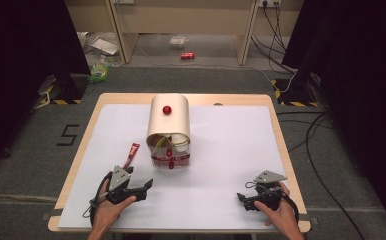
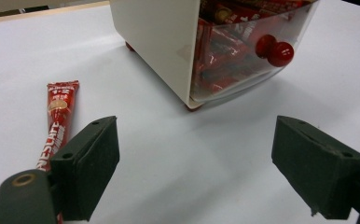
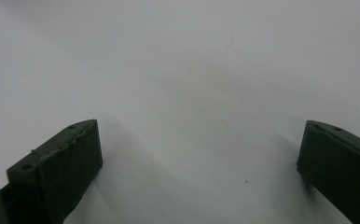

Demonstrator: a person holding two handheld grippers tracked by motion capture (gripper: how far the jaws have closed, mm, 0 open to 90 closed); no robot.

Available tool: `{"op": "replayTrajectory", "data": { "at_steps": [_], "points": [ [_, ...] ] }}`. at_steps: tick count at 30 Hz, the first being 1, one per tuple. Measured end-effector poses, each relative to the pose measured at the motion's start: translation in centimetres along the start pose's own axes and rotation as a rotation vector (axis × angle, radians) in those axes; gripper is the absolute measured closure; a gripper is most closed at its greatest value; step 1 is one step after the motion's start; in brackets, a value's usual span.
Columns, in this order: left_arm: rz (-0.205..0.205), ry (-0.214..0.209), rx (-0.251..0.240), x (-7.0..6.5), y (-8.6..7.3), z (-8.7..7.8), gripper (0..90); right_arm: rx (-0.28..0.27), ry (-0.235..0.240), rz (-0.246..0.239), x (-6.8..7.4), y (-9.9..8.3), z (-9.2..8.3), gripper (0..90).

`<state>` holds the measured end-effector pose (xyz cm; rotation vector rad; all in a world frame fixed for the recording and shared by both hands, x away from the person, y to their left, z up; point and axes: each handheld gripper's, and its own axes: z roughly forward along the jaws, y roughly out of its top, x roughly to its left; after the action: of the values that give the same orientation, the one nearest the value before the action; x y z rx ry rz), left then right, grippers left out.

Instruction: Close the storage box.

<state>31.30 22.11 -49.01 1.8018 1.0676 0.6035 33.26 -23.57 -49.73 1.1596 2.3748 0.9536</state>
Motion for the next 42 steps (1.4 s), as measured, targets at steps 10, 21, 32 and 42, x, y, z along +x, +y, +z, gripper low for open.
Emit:
{"op": "replayTrajectory", "data": {
  "at_steps": [10, 21, 32, 42],
  "points": [
    [0.015, -0.010, 0.005, -0.4, -0.9, -1.2, 14.7, 0.000, -0.001, 0.000, 0.0, 0.0, 0.0, 0.3],
    [0.027, -0.019, 0.019, -1.0, -1.8, -2.4, 14.7, 0.000, -0.001, -0.001, 0.0, 0.0, 0.0, 0.3],
    [0.046, -0.018, 0.036, -1.6, -2.5, -3.3, 14.8, 0.000, -0.001, -0.001, 0.0, 0.0, 0.0, 0.3],
    [0.057, -0.017, 0.037, -1.9, -2.8, -4.3, 14.8, 0.000, -0.001, -0.001, 0.0, 0.0, 0.0, 0.3]
  ]
}}
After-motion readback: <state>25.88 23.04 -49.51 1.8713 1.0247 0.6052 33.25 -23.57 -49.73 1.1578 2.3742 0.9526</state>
